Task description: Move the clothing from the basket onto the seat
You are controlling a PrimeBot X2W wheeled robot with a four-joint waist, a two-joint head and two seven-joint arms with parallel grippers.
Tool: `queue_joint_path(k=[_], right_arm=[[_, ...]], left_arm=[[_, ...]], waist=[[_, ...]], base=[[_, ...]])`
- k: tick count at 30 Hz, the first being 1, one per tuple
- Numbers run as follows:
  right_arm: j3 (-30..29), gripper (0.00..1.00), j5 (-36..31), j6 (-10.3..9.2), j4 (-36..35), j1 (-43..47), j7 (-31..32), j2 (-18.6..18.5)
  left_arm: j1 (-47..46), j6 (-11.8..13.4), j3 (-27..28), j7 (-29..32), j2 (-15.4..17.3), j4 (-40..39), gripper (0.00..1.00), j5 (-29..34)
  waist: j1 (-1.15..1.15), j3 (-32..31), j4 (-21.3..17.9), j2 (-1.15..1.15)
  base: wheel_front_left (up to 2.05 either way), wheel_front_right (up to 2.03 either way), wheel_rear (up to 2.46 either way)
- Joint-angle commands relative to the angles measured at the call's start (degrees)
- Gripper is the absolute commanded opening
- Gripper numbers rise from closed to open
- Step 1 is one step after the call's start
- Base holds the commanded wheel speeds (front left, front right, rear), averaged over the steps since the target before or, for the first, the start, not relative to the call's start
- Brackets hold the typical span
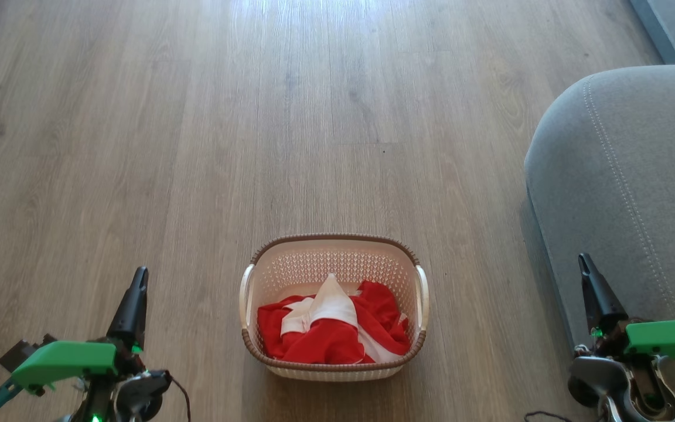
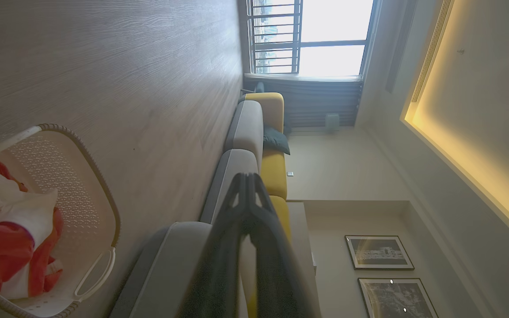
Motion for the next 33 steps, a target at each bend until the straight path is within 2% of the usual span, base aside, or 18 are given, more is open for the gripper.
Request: queue_joint_path(k=[1, 3, 5, 6, 19, 24, 33], right_arm=[[0.99, 0.0, 0.36, 0.0, -2.2, -3.18, 0.25, -0.25], [0.99, 0.0, 0.36, 0.0, -2.2, -3.18, 0.25, -0.25], [0.13, 0.0, 0.0, 0.01, 0.9, 0.23, -0.03, 0.03], [0.24, 1.0, 0.0, 0.01, 1.48, 0.5, -0.08, 0.08], [1.68, 1.0, -3.32, 0.01, 0.67, 0.67, -2.3, -0.21], [1.67, 1.0, -7.05, 0.01, 0.53, 0.57, -2.98, -0.2], [1.3, 1.0, -18.67, 0.01, -1.06, 0.59, -4.51, -0.01]], left_arm=[[-2.82, -0.54, 1.93, 0.41, 0.46, -1.97, 0.0, -0.4], [-2.82, -0.54, 1.93, 0.41, 0.46, -1.97, 0.0, -0.4], [0.17, 0.09, -0.12, -0.1, -0.05, 0.87, 0.0, 0.01], [0.41, 0.08, -0.21, -0.15, -0.11, 1.43, 1.0, 0.02], [0.75, 0.02, -1.7, -2.34, 0.0, 0.7, 1.0, 0.94], [0.77, 0.01, -1.8, -3.03, 0.14, 0.77, 1.0, 2.61], [0.85, 1.07, -1.1, -4.54, 0.07, 0.44, 1.0, 10.26]], waist=[[0.0, 0.0, 0.0, 0.0], [0.0, 0.0, 0.0, 0.0], [0.0, 0.0, 0.0, 0.0], [0.0, 0.0, 0.0, 0.0], [0.0, -0.04, 0.02, 0.0], [0.0, -0.07, 0.02, 0.0], [0.0, -0.06, 0.13, 0.0]], base=[[0.0, 0.0, 0.0], [0.0, 0.0, 0.0], [0.0, 0.0, 0.0], [0.0, 0.0, 0.0], [0.0, 0.0, 0.0], [0.0, 0.0, 0.0], [0.0, 0.0, 0.0]])
